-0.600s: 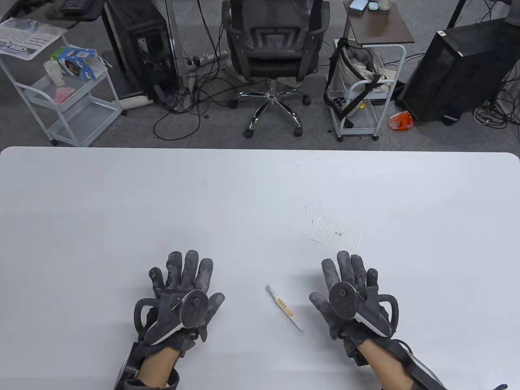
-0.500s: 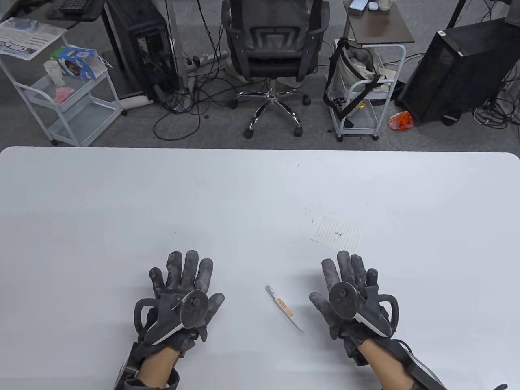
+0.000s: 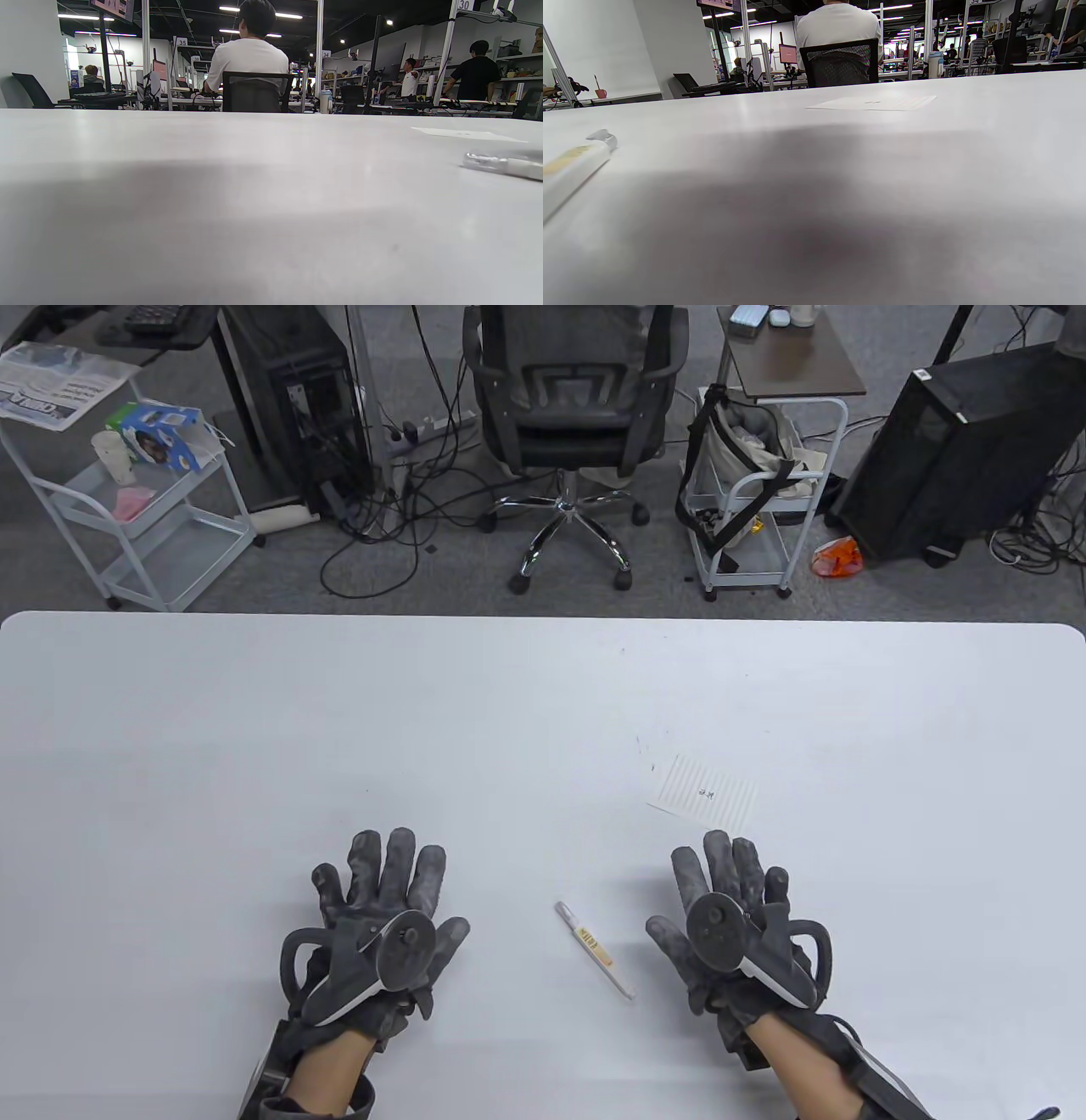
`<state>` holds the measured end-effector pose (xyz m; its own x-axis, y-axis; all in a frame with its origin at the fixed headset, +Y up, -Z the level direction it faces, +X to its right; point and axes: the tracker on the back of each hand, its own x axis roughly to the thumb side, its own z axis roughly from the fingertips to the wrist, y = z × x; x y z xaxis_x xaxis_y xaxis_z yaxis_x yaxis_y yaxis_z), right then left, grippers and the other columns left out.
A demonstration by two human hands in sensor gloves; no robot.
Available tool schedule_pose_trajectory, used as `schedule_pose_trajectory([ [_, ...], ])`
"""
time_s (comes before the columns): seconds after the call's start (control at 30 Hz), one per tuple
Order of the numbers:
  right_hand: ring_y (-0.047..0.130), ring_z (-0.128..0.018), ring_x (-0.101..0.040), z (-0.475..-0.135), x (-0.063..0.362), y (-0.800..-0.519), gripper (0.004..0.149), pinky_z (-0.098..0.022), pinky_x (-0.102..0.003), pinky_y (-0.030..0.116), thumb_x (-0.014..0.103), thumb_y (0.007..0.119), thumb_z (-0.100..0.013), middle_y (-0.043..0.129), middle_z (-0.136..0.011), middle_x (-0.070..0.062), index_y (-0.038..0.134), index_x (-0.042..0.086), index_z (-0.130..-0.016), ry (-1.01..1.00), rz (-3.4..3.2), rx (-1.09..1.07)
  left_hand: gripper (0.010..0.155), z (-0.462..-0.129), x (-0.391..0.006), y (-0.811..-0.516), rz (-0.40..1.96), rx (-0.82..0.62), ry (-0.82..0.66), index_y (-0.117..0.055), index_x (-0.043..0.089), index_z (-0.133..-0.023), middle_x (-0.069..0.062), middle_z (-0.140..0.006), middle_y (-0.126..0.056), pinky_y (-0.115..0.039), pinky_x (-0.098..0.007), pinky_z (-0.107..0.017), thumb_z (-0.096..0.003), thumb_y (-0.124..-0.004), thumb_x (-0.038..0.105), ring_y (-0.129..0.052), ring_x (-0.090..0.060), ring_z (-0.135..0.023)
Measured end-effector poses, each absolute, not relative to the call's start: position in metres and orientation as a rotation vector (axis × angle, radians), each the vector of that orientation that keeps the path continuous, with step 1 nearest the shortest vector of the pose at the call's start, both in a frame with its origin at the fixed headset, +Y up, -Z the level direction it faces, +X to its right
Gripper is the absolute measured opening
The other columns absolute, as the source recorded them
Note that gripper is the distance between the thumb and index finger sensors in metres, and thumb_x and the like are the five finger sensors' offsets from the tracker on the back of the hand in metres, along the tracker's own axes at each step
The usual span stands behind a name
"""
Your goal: Squeeze and apply correction pen on text
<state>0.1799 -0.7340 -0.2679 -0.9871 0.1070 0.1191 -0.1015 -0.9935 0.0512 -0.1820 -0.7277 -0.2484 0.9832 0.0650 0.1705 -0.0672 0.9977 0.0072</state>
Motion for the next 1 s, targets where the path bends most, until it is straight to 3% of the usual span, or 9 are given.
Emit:
schedule_pose_trajectory([
  [0.8,0.011,-0.105,-0.041,-0.270,0.183,-0.734,0.080,-0.073,-0.067,0.024,0.073,0.046,-0.042,0.008,-0.118,-0.006,0.022,0.033,-0.106,0.091,3.020,0.174,0.082,-0.249,-0.181,-0.728,0.058,-0.003,-0.175,-0.029,0.033,-0.110,-0.004,-0.122,-0.024,-0.029,-0.074,-0.069,-0.0422,-0.051,0.073,-0.025,-0.043,-0.112],
  [1.0,0.010,-0.107,-0.039,-0.292,0.204,-0.711,0.082,-0.076,-0.066,0.024,0.074,0.049,-0.041,0.009,-0.119,-0.004,0.018,0.034,-0.106,-0.023,2.971,-0.010,0.082,-0.248,-0.180,-0.726,0.064,0.010,-0.178,-0.029,0.033,-0.110,-0.005,-0.122,-0.024,-0.029,-0.075,-0.069,-0.0421,-0.051,0.073,-0.025,-0.043,-0.112],
])
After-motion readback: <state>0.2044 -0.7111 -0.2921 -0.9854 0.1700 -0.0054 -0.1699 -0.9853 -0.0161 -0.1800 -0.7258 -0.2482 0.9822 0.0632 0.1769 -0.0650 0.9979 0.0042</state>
